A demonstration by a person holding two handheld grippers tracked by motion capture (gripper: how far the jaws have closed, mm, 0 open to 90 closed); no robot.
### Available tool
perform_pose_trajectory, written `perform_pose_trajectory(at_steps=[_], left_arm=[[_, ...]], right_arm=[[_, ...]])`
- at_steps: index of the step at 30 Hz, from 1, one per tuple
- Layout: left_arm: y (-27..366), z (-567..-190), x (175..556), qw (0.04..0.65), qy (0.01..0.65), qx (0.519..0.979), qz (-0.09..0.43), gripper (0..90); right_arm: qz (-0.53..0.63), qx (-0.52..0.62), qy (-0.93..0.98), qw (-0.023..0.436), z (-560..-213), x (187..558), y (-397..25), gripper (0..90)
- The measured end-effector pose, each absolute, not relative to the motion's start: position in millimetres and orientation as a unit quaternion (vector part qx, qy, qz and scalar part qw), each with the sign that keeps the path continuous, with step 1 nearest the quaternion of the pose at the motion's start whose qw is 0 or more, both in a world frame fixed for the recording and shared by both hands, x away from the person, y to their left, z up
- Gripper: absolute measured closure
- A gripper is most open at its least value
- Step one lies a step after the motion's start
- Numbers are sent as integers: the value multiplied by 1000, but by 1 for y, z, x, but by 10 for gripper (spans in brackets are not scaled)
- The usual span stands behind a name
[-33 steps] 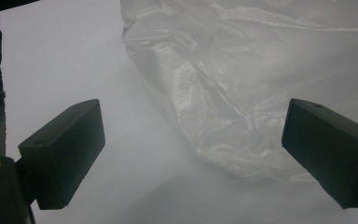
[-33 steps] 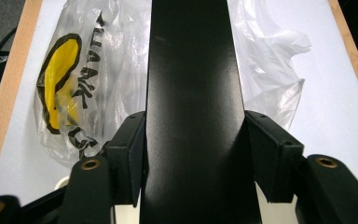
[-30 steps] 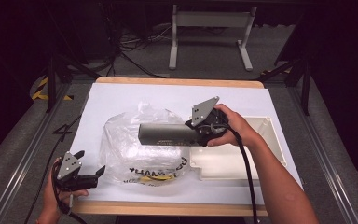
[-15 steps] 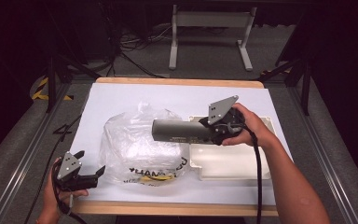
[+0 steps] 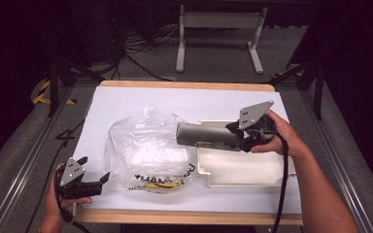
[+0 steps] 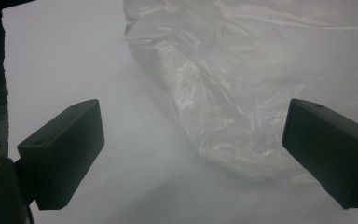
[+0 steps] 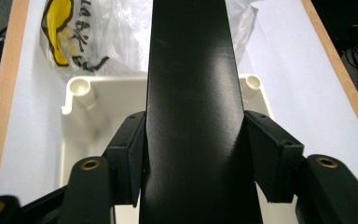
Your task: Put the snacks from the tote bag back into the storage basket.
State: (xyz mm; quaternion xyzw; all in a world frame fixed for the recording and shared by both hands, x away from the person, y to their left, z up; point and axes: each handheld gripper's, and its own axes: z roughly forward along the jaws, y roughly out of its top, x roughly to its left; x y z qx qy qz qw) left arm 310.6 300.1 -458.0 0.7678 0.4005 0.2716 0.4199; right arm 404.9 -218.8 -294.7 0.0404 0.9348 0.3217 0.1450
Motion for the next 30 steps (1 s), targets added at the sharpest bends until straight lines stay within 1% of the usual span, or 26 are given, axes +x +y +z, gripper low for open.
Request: perform_pose_trajectory(at_steps=[8, 20, 30], left_arm=[[301, -458, 311, 421, 403, 766, 274, 61], [301, -458, 310, 421, 403, 765, 273, 60], [300, -458, 311, 418, 403, 768, 272, 60]], right_arm=[[322, 52, 935, 143, -297, 402, -243, 435], [308, 54, 939, 140, -297, 399, -260, 434], [315, 58, 939, 129, -303, 398, -280, 434]])
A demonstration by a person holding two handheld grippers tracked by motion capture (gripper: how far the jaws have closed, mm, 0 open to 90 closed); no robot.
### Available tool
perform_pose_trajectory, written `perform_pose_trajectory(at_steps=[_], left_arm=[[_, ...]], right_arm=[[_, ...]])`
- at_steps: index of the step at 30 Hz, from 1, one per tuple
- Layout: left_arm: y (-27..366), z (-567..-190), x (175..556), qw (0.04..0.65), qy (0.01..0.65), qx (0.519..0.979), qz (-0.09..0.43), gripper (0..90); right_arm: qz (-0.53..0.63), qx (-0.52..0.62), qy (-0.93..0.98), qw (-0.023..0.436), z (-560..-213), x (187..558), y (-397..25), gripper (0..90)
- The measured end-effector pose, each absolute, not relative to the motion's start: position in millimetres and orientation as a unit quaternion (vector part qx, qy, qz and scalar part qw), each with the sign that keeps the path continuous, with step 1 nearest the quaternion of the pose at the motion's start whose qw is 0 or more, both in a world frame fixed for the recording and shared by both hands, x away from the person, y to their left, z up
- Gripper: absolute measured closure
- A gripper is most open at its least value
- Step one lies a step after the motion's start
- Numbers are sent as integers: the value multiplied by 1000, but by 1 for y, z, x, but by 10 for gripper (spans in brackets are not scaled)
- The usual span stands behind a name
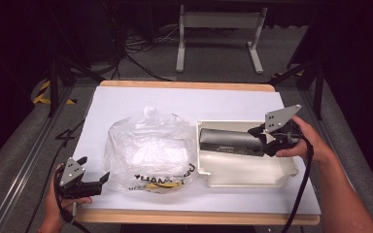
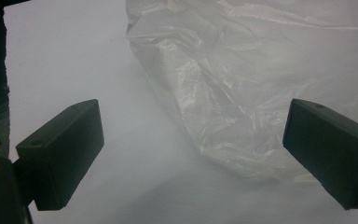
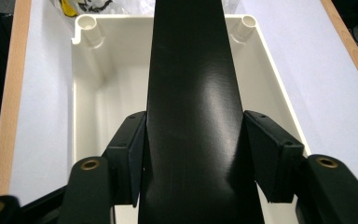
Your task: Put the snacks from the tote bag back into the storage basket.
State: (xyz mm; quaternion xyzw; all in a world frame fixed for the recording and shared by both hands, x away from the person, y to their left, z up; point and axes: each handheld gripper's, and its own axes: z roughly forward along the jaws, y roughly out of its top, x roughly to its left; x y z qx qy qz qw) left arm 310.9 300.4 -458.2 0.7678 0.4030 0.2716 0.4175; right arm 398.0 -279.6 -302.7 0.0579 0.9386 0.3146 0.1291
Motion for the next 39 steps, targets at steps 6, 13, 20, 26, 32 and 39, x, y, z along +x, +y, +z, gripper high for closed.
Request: perform_pose_trajectory(at_steps=[6, 13, 20, 26, 32, 39], left_arm=[[300, -458, 311, 415, 403, 768, 274, 60], [300, -458, 310, 420, 400, 767, 276, 60], [300, -452, 306, 432, 395, 760, 283, 60], [301, -450, 304, 437, 396, 756, 284, 60], [302, -449, 303, 440, 397, 753, 286, 60], [305, -446, 301, 449, 398, 745, 290, 60]], right_arm=[[304, 66, 943, 119, -313, 404, -288, 434], [302, 71, 945, 109, -325, 408, -290, 434], [299, 69, 946, 102, -331, 410, -288, 434], [285, 72, 950, 103, -339, 412, -286, 433], [277, 78, 953, 96, -346, 415, -288, 433], [273, 82, 955, 85, -351, 420, -293, 431]])
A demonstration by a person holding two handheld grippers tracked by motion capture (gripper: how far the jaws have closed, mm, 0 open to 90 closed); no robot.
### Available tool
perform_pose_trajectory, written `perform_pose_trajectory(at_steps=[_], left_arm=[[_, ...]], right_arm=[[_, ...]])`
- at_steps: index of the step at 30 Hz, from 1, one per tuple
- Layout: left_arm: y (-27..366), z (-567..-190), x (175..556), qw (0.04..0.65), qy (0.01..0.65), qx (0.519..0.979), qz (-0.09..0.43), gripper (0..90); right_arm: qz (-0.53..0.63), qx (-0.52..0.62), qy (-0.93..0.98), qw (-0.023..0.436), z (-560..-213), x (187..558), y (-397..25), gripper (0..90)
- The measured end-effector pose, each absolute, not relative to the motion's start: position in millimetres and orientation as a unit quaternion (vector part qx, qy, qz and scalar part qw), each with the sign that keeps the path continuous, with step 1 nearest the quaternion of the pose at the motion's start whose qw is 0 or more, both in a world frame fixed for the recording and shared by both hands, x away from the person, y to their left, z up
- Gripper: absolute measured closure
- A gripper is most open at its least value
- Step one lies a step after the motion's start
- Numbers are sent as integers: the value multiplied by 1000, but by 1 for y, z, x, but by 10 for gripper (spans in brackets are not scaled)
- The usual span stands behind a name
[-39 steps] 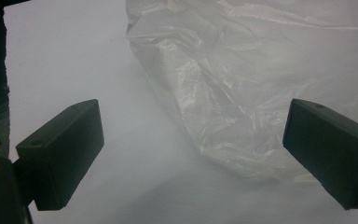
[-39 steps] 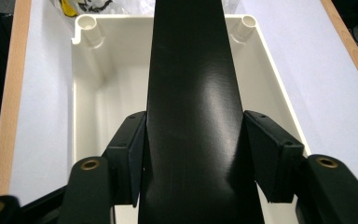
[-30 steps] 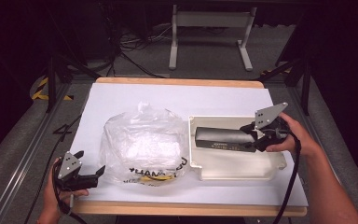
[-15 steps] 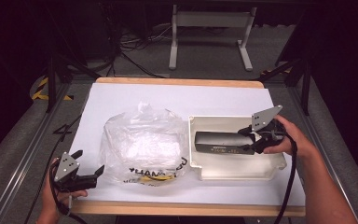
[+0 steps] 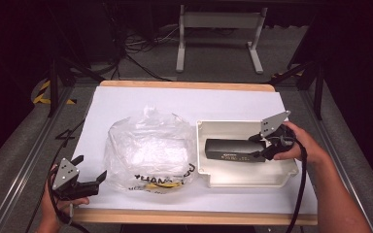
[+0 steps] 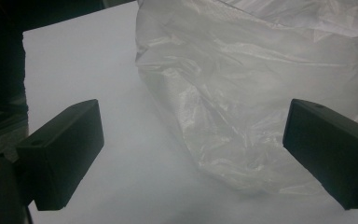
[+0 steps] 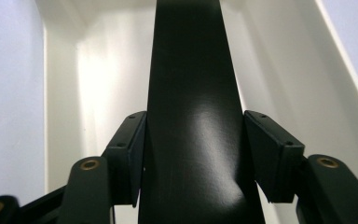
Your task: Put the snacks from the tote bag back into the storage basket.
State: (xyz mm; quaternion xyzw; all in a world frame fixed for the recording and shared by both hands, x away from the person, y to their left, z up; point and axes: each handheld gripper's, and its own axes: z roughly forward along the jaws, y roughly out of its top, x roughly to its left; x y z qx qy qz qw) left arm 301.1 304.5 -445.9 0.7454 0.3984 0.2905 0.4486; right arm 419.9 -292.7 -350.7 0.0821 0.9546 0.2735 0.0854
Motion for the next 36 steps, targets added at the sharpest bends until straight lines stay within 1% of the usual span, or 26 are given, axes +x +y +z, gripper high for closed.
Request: perform_pose_trajectory(at_steps=[8, 19, 36], left_arm=[[305, -445, 300, 451, 397, 745, 291, 60], [304, -448, 303, 444, 393, 753, 286, 60], [304, -449, 303, 443, 395, 753, 283, 60]], right_arm=[[263, 83, 958, 82, -353, 423, -294, 430], [217, 75, 970, 83, -358, 425, -290, 427], [152, 68, 981, 101, -363, 426, -278, 425]])
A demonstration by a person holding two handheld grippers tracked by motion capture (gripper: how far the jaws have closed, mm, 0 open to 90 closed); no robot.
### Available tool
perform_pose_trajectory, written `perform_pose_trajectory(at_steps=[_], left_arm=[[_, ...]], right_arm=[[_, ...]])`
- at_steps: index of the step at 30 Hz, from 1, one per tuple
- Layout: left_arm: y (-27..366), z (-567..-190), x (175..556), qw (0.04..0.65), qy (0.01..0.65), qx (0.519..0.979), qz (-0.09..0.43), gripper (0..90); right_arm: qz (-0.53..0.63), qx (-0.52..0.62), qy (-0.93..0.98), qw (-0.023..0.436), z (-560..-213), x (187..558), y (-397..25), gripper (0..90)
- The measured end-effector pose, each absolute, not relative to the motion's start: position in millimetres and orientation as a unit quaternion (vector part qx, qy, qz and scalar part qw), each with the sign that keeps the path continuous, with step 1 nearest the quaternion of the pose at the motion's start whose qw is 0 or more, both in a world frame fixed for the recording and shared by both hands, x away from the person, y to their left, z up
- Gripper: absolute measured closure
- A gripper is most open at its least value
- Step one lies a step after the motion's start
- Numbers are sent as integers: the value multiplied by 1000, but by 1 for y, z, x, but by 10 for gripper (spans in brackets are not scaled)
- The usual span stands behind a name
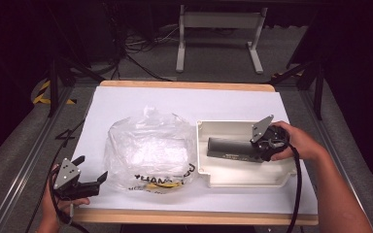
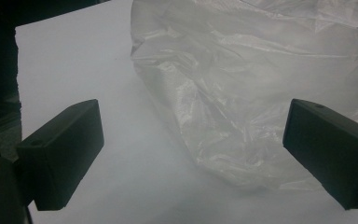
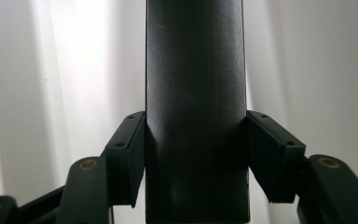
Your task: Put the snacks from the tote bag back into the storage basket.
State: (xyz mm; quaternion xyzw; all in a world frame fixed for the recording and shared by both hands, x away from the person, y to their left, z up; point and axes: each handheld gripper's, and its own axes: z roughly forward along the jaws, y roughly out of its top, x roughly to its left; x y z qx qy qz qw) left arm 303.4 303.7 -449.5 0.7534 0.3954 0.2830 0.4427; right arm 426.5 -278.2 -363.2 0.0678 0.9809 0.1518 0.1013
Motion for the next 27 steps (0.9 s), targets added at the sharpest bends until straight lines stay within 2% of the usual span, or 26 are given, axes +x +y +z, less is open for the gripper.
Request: perform_pose_trajectory(at_steps=[24, 27], left_arm=[[303, -451, 304, 443, 389, 759, 278, 59], [303, -451, 305, 441, 388, 760, 277, 58]], right_arm=[[152, 81, 976, 131, -361, 423, -277, 400], [153, 86, 975, 136, -360, 423, -278, 375]])
